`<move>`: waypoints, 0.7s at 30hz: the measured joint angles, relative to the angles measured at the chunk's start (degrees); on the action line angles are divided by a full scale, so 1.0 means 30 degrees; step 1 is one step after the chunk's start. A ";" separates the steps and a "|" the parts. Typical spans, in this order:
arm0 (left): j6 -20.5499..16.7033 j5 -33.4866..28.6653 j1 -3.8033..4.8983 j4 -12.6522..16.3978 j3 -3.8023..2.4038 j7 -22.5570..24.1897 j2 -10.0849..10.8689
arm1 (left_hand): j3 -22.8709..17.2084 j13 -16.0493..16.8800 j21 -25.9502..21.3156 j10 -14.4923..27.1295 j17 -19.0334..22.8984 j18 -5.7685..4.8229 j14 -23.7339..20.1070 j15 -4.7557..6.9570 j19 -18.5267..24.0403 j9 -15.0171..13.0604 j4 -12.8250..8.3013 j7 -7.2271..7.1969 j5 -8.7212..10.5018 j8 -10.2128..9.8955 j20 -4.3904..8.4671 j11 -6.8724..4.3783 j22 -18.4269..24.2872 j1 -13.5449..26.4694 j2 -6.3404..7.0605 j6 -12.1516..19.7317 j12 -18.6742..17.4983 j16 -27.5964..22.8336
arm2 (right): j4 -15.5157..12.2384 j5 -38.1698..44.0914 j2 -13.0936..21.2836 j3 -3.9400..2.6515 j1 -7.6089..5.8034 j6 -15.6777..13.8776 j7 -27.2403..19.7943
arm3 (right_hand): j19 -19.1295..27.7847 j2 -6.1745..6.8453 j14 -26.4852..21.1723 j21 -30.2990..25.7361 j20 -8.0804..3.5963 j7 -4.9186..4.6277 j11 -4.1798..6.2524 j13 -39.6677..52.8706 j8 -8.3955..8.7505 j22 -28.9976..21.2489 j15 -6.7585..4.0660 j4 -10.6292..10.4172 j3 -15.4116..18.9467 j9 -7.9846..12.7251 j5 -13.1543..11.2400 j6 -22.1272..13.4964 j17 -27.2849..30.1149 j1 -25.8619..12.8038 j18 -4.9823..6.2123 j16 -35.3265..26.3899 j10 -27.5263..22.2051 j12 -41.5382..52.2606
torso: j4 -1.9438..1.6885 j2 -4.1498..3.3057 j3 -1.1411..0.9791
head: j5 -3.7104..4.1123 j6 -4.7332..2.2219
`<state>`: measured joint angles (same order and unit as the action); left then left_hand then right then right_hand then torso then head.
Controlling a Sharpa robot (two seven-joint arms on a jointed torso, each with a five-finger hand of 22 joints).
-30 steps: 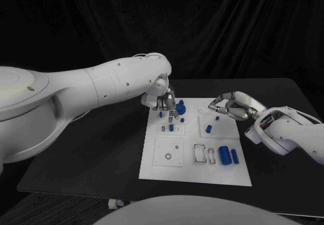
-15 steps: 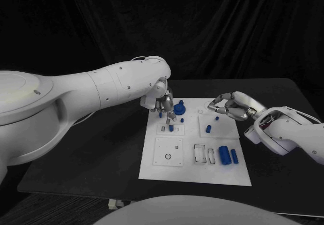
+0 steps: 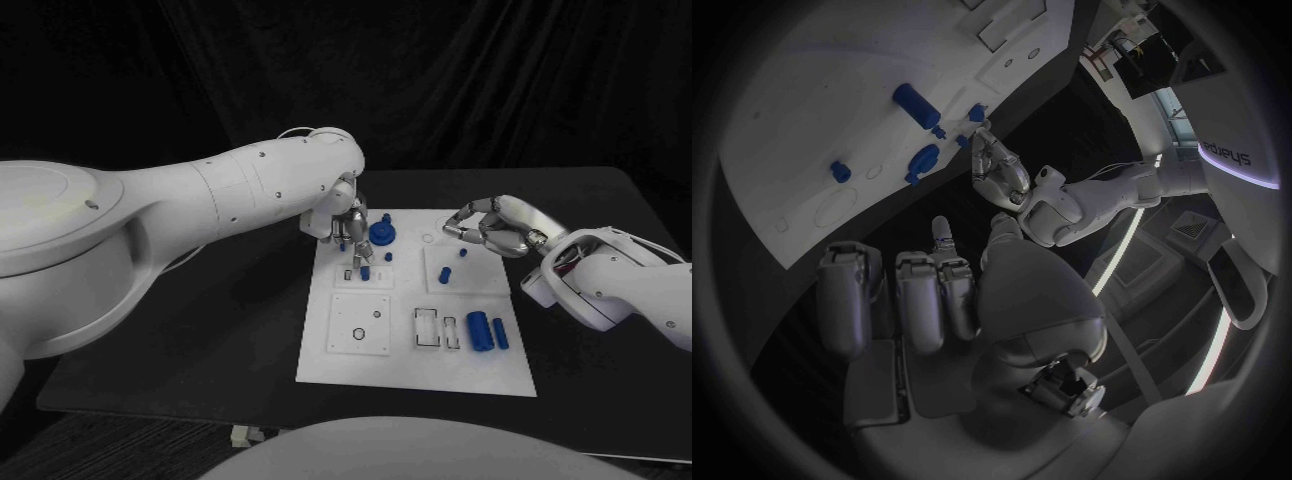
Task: Assemble the parts on the task board
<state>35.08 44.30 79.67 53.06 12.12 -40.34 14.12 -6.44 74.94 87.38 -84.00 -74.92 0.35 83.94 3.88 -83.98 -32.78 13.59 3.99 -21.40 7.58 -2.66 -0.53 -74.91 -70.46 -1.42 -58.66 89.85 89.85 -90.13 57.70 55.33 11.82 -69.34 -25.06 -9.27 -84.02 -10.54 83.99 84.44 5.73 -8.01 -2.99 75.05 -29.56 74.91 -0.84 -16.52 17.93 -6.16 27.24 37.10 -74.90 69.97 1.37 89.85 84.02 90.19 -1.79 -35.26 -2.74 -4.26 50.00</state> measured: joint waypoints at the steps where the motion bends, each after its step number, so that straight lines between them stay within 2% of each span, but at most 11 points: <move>1: -0.0010 0.0019 -0.0020 -0.0018 0.0005 0.0000 -0.0016 | 0.0000 -0.0001 0.0000 0.0000 0.0000 0.0000 0.0001 0.0000 0.0000 0.0000 0.0000 0.0000 0.0000 0.0000 0.0000 0.0001 0.0000 0.0000 0.0000 0.0000 0.0000 0.0000 | -0.0001 0.0000 0.0000 0.0000 0.0000 0.0005 0.0001 | 0.0000 0.0000 -0.0001 0.0000 0.0000 0.0000 0.0000 0.0000 0.0000 -0.0001 0.0000 0.0000 0.0000 0.0000 0.0000 0.0000 0.0000 0.0000 0.0000 0.0000 0.0000 0.0001 | 0.0000 -0.0002 0.0000 | 0.0004 0.0000; 21: -0.0354 0.0187 -0.0319 -0.0464 -0.0002 0.0000 -0.0344 | -0.0160 0.0000 -0.0245 0.0000 0.0002 0.0002 0.0001 -0.0137 0.0001 0.0097 -0.0053 0.0069 0.0000 -0.0216 0.0001 0.0000 0.0000 0.0002 0.0000 0.0070 0.0000 0.0000 | -0.0049 0.0000 0.0024 -0.0001 0.0000 0.0141 0.0029 | 0.0000 0.0001 0.0000 0.0000 0.0000 0.0000 0.0000 0.0011 0.0000 0.0013 0.0000 0.0000 0.0000 -0.0002 0.0000 0.0000 -0.0001 0.0000 -0.0001 0.0000 0.0000 0.0011 | -0.0002 -0.0009 0.0005 | 0.0117 0.0000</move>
<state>34.02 44.86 78.71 51.67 12.11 -40.34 13.09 -6.92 74.94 86.65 -84.00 -74.91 0.36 83.94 3.46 -83.98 -32.49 13.43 4.20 -21.40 6.94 -2.66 -0.53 -74.90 -70.46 -1.43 -58.45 89.85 89.85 -90.28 57.70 55.40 11.82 -69.34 -24.63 -9.18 -84.02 -10.54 83.99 84.44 5.73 -8.01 -2.99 75.08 -29.56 74.95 -0.84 -16.52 17.93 -6.16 27.25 37.10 -74.91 69.97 1.37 89.85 84.02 90.23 -1.80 -35.28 -2.72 -3.91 50.00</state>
